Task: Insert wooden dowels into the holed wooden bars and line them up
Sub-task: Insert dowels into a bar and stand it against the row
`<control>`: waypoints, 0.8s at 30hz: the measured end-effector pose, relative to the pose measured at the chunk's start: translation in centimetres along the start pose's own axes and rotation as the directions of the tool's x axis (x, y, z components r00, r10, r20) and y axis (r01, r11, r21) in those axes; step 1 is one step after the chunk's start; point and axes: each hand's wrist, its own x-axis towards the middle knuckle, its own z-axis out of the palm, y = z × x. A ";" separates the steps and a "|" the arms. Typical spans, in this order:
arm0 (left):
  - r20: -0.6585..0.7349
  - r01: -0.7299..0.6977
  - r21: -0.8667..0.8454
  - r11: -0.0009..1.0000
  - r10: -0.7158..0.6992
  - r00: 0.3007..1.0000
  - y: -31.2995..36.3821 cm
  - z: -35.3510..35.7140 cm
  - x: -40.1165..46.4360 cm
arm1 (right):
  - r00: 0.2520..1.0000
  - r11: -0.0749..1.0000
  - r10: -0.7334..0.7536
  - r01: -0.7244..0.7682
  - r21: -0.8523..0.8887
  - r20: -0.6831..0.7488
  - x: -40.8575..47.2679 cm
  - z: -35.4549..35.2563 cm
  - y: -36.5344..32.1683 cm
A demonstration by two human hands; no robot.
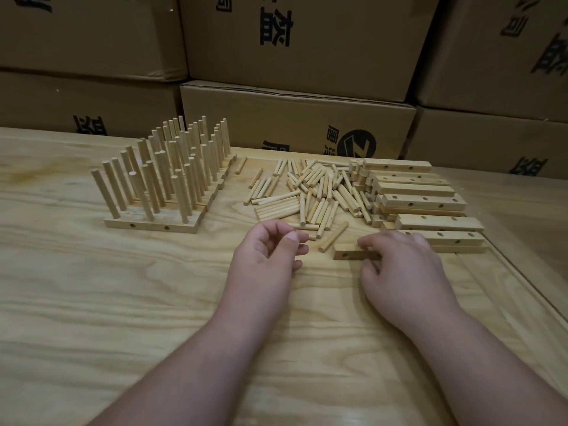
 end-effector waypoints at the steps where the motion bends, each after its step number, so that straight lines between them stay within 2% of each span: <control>1: 0.002 0.011 -0.007 1.000 -0.011 1.000 0.0 0.0 0.0 | 1.000 1.000 -0.004 0.004 0.000 0.007 0.0 0.0 0.0; 6: -0.051 0.039 -0.008 0.999 -0.040 0.998 -0.1 -0.1 0.4 | 0.997 0.996 -0.071 0.071 0.047 0.008 -0.1 -0.3 -0.7; 11: -0.056 0.040 -0.019 0.999 -0.041 0.998 -0.3 -0.2 0.6 | 0.997 0.999 -0.022 0.024 -0.022 0.076 0.0 -0.5 -0.4; 13: -0.051 0.038 -0.036 0.999 -0.040 0.998 -0.3 -0.1 0.7 | 0.998 0.996 -0.030 0.025 0.087 0.053 0.0 -0.3 -0.4; 15: -0.050 0.035 -0.060 0.998 -0.038 0.998 -0.4 -0.1 0.8 | 1.000 0.956 -0.012 0.008 0.293 0.011 0.0 0.0 -0.8; 17: -0.044 0.040 -0.066 0.997 -0.043 0.998 -0.4 -0.1 0.8 | 0.998 0.820 0.055 -0.055 0.569 0.017 0.2 0.3 -1.1; 19: -0.040 0.047 -0.059 0.997 -0.050 0.998 -0.5 0.0 0.9 | 0.992 0.619 0.100 -0.124 0.775 0.079 0.3 0.4 -1.6; 24: -0.060 0.078 -0.082 0.994 -0.083 0.995 -0.6 -0.1 1.1 | 0.958 0.234 0.120 -0.282 0.930 0.260 0.7 0.7 -2.9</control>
